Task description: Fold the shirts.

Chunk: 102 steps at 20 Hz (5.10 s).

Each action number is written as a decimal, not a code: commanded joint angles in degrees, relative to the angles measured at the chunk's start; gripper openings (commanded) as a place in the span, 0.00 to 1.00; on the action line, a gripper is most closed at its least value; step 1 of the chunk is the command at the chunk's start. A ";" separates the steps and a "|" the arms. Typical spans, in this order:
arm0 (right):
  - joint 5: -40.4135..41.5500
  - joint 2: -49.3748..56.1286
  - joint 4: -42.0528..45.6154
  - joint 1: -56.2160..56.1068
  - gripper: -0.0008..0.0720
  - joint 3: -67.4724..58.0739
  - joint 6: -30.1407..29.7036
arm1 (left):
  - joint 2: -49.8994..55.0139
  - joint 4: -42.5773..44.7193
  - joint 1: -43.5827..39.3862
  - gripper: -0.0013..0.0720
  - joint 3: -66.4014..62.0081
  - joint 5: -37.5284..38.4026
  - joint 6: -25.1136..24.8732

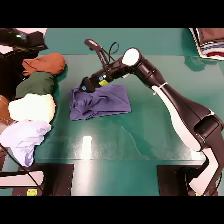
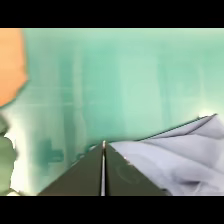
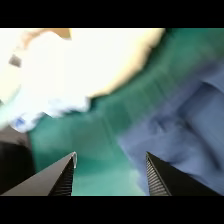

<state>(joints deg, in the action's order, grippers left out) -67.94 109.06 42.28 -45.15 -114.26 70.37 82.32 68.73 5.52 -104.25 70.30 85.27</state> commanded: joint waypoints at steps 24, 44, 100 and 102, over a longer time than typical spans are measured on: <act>-0.59 -17.62 3.74 27.96 0.71 37.46 3.34 | -11.85 -9.44 -14.84 0.55 56.94 -15.19 -5.95; -2.80 -17.62 3.78 28.92 0.72 37.46 4.83 | -13.44 16.02 -14.75 0.90 47.82 2.54 -4.52; 1.03 -52.89 18.10 89.83 0.90 51.43 9.53 | -13.44 -13.44 -14.78 0.05 34.64 -3.41 -6.19; 2.45 -55.80 17.31 78.95 0.90 53.05 9.55 | -13.44 -13.53 -14.78 0.05 34.64 -2.67 -6.12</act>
<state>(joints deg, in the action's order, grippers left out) -66.61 56.38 62.54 44.29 -61.43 79.83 68.90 55.31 -9.28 -69.56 66.94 79.20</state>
